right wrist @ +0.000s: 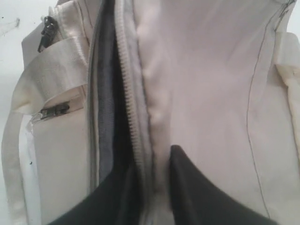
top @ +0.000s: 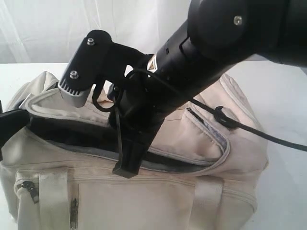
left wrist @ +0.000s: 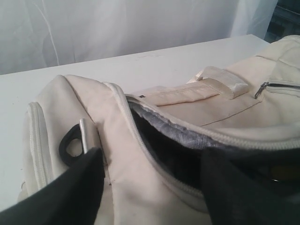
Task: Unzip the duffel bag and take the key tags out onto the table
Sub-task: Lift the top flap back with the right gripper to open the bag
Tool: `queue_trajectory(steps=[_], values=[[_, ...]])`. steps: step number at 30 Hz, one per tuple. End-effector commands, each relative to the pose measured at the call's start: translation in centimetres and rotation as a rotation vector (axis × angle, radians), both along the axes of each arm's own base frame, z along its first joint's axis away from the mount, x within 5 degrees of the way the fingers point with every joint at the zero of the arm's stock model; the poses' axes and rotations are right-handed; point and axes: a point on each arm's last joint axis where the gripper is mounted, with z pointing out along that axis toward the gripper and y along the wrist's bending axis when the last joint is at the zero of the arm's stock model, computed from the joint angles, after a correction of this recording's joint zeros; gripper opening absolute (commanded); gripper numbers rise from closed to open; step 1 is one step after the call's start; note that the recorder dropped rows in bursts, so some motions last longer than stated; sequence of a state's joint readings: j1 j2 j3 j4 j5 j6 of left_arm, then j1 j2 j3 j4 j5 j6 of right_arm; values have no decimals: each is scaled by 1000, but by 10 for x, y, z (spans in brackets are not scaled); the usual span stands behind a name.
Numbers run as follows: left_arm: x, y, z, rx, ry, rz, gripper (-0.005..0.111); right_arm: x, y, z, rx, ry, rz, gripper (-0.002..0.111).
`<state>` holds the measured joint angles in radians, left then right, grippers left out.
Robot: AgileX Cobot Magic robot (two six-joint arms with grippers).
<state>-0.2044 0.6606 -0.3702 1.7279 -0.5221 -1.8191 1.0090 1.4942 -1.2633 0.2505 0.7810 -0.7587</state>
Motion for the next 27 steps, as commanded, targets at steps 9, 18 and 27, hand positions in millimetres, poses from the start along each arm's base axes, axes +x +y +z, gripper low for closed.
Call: queue_trajectory(steps=[9,18,27], values=[[-2,0,-2,18,-5,-5,63,24,6,17,153,-269,-89,0],[-2,0,-2,15,-3,-4,63,103,-19,29,457,-391,-421,0],[-2,0,-2,14,-3,-7,63,189,-40,-30,734,-35,-905,5]])
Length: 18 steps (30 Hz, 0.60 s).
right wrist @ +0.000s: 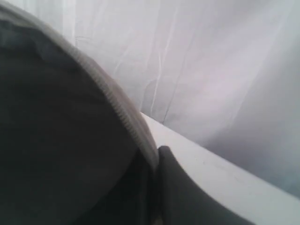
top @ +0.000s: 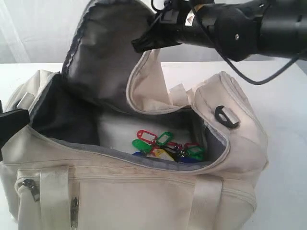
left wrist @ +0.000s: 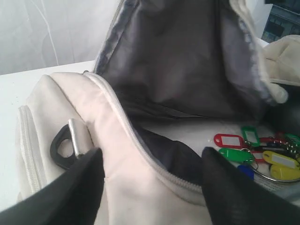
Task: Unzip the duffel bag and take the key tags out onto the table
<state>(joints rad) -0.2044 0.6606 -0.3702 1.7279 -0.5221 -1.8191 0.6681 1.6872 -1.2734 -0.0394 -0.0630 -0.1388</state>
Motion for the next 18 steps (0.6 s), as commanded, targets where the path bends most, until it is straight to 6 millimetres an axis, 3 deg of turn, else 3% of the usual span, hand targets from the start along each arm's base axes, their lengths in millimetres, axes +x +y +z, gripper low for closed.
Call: queue_trajectory(steps=[1,6,9,13,18], values=[[-2,0,-2,14,-3,-7,63,39,-11,-33,267,256,-183,8],[-2,0,-2,14,-3,-7,63,61,-24,-78,506,606,-423,30],[-2,0,-2,16,-4,-8,63,61,-28,-85,441,625,-438,43],[-2,0,-2,15,-3,-7,63,54,-32,-73,152,480,-319,58],[-2,0,-2,14,-2,-12,63,36,-39,-37,-111,308,-177,74]])
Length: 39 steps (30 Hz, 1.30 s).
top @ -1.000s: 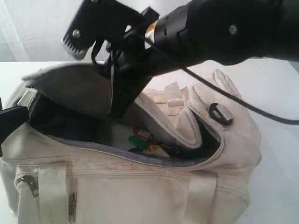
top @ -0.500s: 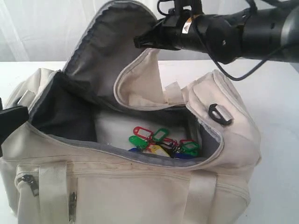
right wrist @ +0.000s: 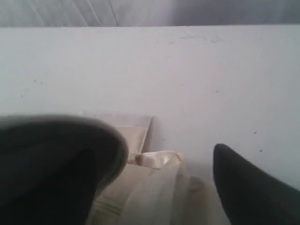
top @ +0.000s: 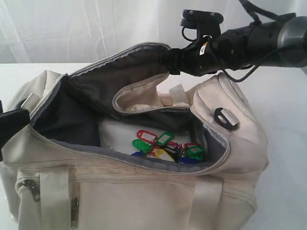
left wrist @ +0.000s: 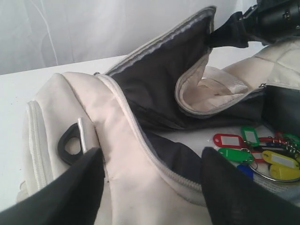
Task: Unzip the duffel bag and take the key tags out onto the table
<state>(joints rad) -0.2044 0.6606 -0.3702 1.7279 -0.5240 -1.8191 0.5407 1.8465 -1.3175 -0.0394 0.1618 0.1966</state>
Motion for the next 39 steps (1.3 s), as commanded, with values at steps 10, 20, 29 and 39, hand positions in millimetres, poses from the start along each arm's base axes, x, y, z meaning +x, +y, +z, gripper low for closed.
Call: queue_trajectory(steps=[10,20,29,39], values=[[-2,0,-2,14,-3,-8,63,-91,-8,58,-622,21,658,69],[-2,0,-2,13,-2,-15,63,-98,60,-5,-641,-161,864,65],[-2,0,-2,18,-5,-5,60,-50,29,52,-279,-338,398,0],[-2,0,-2,17,-4,-9,60,-6,-29,22,-143,-54,79,0]])
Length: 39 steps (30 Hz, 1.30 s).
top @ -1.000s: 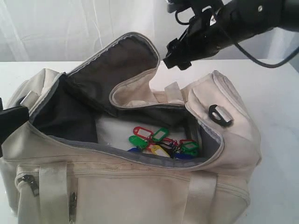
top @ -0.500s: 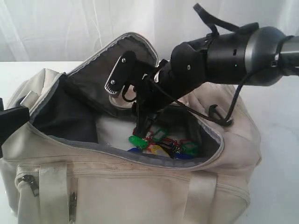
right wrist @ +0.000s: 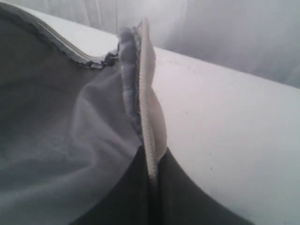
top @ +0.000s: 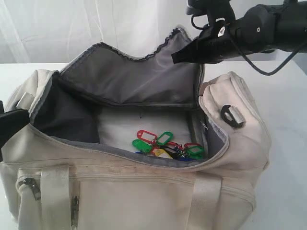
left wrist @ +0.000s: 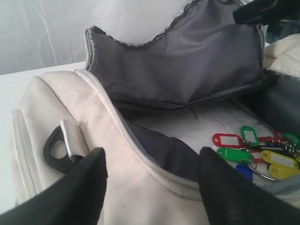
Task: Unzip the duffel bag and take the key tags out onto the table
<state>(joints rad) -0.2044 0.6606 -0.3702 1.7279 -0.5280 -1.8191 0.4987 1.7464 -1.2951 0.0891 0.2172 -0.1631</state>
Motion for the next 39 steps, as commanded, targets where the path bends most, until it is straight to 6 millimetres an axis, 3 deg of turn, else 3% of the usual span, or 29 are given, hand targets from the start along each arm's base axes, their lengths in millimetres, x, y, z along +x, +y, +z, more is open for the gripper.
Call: queue_trajectory(steps=[1,3,5,7,10,13,19,26,31,39], values=[[-2,0,-2,18,-5,-5,60,4,-6,-8,-1,51,-34,0],[-2,0,-2,18,-5,-5,60,4,-6,-6,5,34,-33,4],[-2,0,-2,17,-5,-7,60,6,-6,-4,-12,-9,-15,15],[-2,0,-2,16,-4,-14,60,8,-6,-1,-36,-58,8,34],[-5,-4,-2,3,5,-59,60,8,-6,1,-44,-75,17,72],[-8,-8,-2,-7,12,-115,59,0,-5,6,-49,-47,28,89],[-12,-14,-2,-22,22,-192,54,-45,18,14,-164,115,182,79],[-15,-16,-2,-39,35,-229,54,-97,51,21,-267,176,420,63],[-16,-17,-2,-42,37,-239,54,-121,68,-6,-393,274,572,63],[-15,-17,-2,-40,36,-233,54,-129,93,-52,-444,387,646,63]])
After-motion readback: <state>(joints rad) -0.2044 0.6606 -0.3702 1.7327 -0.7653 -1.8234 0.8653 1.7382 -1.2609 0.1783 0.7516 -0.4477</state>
